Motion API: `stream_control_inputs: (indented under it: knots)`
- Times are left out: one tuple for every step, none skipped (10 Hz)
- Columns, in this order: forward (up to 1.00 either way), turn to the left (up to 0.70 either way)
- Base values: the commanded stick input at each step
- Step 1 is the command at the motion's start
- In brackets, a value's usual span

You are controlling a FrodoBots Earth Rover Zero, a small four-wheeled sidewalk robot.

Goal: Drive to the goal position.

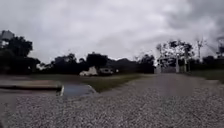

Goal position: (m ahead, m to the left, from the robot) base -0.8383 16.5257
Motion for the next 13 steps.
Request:
stream_control_inputs:
  knots:
    - [0.50, 0.38]
    - [0.50, 0.50]
    - [0.50, 0.48]
    - [0.50, 0.39]
    - [0.50, 0.01]
    - [0.50, 0.00]
    - [0.50, 0.00]
    - [0.50, 0.00]
    - [0.50, 0.00]
    - [0.50, 0.00]
    - [0.50, 0.00]
    - [0.50, 0.00]
    - [0.50, 0.00]
